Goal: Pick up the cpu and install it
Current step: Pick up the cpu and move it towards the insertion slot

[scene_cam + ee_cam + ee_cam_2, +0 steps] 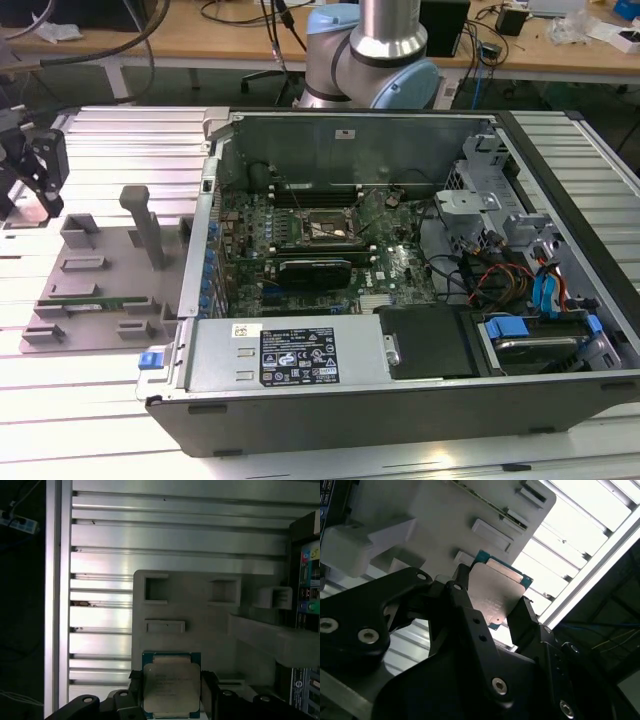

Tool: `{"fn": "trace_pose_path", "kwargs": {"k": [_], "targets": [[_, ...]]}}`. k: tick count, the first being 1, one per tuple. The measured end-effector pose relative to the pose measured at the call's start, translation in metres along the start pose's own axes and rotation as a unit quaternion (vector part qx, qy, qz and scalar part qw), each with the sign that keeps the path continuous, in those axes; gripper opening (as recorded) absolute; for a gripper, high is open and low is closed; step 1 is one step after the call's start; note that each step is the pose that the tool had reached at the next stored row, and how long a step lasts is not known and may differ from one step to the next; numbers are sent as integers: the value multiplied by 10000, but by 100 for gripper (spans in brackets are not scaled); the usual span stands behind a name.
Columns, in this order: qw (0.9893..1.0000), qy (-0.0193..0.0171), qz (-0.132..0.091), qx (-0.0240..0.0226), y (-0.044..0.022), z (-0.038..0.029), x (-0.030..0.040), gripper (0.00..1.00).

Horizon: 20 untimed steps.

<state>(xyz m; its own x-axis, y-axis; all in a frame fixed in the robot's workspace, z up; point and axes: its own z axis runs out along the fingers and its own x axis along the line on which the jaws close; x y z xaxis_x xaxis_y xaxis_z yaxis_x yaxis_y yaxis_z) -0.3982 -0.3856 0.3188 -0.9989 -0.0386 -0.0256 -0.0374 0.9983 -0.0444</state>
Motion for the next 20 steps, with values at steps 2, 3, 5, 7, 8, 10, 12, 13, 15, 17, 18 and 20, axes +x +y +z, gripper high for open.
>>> {"fn": "trace_pose_path", "kwargs": {"k": [2,3,5,7,8,10,12,13,15,17,18,20], "targets": [[10000,0,0,0,-3,-62,-2,55],[10000,0,0,0,-4,-83,-2,55],[10000,0,0,0,-6,-125,-3,55],[10000,0,0,0,-8,-186,-5,55],[10000,0,0,0,-9,-206,-6,55],[10000,0,0,0,-11,-243,-6,55],[10000,0,0,0,-13,-292,-8,55],[10000,0,0,0,-14,-317,-8,55],[10000,0,0,0,-17,-370,-10,55],[10000,0,0,0,-18,-409,-11,55],[10000,0,0,0,-19,-434,-11,55],[10000,0,0,0,-21,-479,-12,55]]}}
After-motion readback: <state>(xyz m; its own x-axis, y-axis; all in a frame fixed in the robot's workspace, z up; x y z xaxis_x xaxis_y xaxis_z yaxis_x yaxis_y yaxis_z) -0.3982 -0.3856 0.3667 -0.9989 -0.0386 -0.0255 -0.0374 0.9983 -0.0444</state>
